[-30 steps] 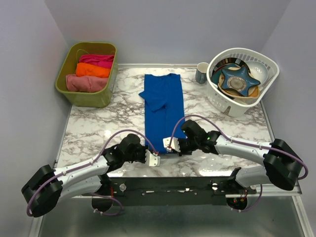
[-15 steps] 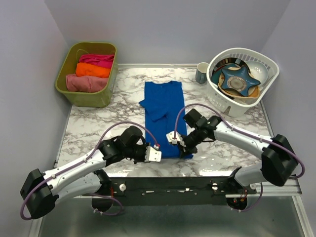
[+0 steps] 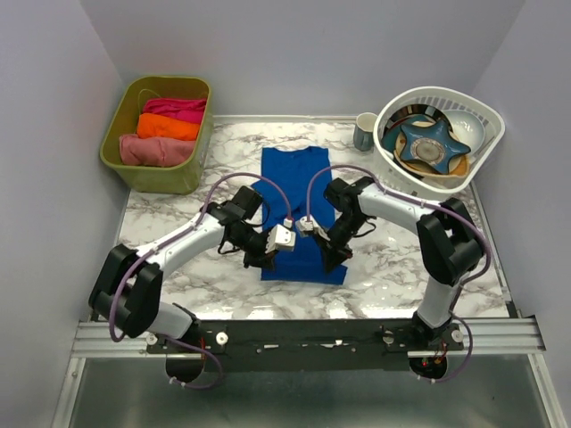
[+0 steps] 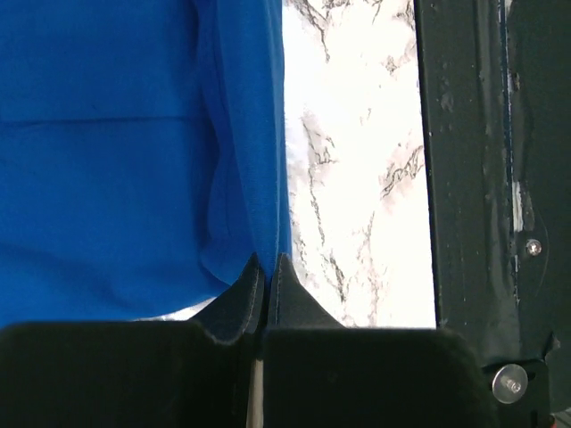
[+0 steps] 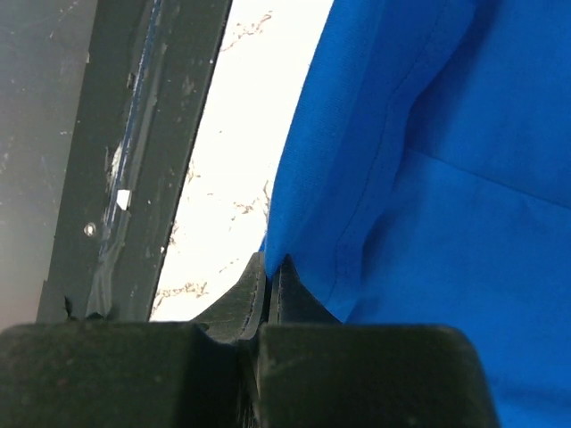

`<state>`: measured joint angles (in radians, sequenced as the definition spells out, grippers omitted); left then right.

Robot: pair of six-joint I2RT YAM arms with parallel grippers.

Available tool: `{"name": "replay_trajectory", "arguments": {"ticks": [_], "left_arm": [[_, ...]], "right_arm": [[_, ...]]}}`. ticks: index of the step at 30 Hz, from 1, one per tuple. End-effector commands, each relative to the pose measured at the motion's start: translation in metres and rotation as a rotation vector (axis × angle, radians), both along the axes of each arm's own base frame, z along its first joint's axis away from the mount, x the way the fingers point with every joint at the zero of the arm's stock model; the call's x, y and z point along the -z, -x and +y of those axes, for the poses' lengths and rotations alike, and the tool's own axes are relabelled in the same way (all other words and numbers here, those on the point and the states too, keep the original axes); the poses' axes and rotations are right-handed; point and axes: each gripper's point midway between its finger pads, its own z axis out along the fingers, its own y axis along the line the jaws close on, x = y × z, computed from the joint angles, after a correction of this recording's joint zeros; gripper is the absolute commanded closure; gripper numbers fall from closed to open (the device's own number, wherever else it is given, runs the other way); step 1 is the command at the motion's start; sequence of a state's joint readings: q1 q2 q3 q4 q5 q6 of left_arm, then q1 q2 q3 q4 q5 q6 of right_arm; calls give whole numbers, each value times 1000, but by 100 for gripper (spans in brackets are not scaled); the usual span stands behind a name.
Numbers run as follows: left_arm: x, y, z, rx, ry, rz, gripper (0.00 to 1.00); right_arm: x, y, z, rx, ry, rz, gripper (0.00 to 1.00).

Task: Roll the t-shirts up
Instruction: Roll the T-shirt to the center of the board.

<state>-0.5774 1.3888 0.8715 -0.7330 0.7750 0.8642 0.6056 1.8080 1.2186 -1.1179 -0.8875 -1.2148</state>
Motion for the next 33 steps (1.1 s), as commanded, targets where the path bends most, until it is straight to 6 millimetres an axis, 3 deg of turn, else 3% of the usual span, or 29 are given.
{"name": "replay_trajectory", "arguments": {"ticks": [1,8,21,25,29,33], "left_arm": [[2,4,9,38,-24,121,100],[16,-5,19,44,-70,180,100],[50,-42,18,-85,-134,136,100],[56,-52,24,-147,-155,83,94],[62,-46,35,-157,-199,71,87],[45,-52,53,-247,-176,-98,65]], "right_arm": [[2,-6,-12,-11,73,71,98],[14,-34,-12,-21,119,75,98],[42,-44,-23,-50,224,97,95],[48,-52,-21,-21,253,91,93],[50,-61,-16,23,280,94,92],[56,-65,-15,46,311,105,93]]}}
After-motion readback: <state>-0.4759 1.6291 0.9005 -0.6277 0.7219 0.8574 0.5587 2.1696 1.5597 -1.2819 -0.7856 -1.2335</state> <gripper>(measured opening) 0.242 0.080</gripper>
